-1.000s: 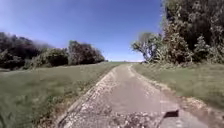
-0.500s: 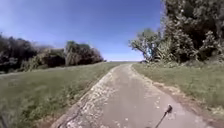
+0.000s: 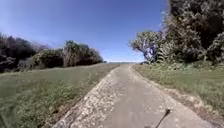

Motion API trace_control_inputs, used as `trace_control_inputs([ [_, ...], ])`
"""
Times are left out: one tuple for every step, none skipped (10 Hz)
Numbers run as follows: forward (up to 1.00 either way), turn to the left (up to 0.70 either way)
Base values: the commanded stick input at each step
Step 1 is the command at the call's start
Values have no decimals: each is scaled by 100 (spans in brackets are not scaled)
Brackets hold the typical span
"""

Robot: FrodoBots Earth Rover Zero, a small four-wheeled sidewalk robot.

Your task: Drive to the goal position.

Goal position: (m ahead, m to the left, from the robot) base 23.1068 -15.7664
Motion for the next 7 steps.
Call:
trace_control_inputs([
  [100,0],
  [100,0],
  [100,0],
  [100,0],
  [100,0],
  [100,0],
  [100,0],
])
